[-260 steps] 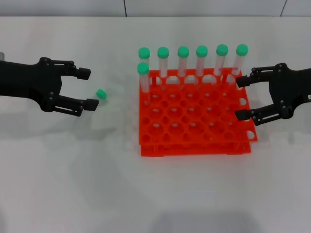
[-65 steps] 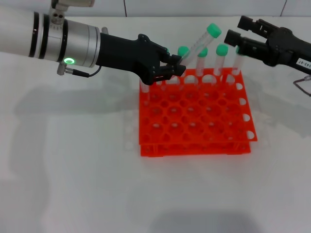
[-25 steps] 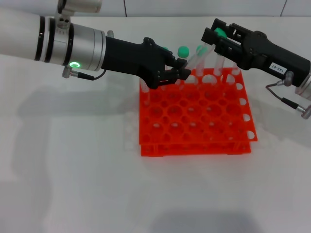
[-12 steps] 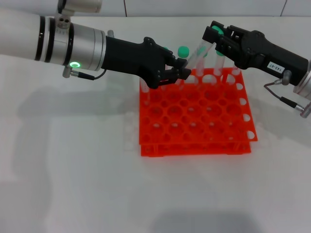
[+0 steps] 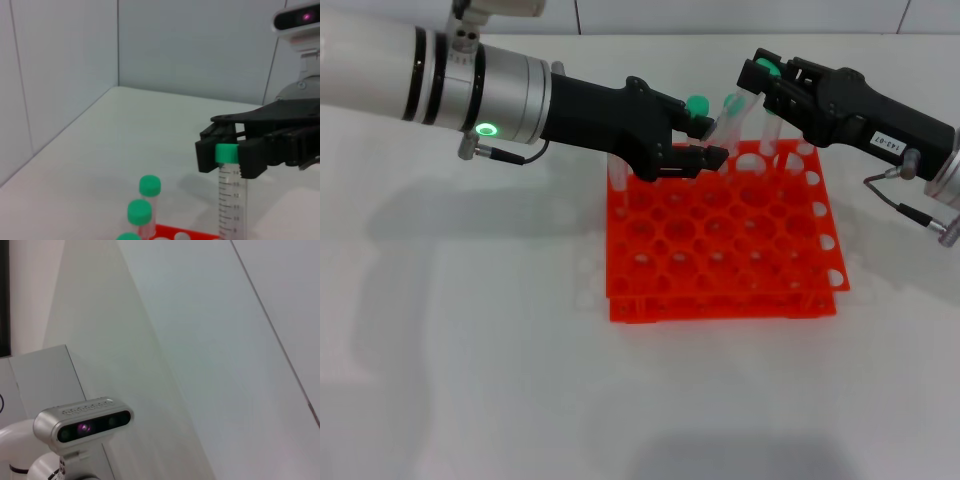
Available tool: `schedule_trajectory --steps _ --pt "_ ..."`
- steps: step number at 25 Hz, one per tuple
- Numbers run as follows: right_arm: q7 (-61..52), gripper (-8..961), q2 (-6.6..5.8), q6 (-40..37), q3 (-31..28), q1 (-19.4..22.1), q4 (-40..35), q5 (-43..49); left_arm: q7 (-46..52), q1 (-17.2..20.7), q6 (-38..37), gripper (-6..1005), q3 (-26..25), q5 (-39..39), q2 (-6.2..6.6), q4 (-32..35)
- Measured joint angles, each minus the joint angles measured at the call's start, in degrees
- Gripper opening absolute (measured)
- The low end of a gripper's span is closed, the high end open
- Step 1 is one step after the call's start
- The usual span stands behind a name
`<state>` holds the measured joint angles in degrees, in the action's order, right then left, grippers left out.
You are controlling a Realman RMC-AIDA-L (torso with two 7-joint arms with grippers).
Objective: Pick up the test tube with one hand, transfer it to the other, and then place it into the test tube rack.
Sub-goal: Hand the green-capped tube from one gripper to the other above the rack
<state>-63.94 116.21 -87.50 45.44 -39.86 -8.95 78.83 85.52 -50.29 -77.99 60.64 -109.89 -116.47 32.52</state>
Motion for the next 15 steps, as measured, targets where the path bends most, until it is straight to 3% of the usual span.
schedule_trajectory --steps 5,8,11,15 --pt "-0.09 273 -0.09 0.0 -0.02 0.12 0.0 0.0 4.26 0.74 -0.29 413 0.06 -2.92 -1.02 3.94" --pt "-0.12 276 -0.15 0.0 -0.04 0.17 -0.01 0.0 5.53 0.84 -0.39 625 0.1 -3.35 -1.02 4.88" --pt "-0.13 279 -0.25 -0.01 -0.07 0.22 -0.04 0.01 8.32 1.78 -1.1 686 0.1 -4.28 -0.88 8.05" --pt "-0.2 283 -0.48 -0.02 -0.09 0.24 -0.26 0.06 14.54 4.22 -4.31 766 0.09 -7.33 -1.25 16.96"
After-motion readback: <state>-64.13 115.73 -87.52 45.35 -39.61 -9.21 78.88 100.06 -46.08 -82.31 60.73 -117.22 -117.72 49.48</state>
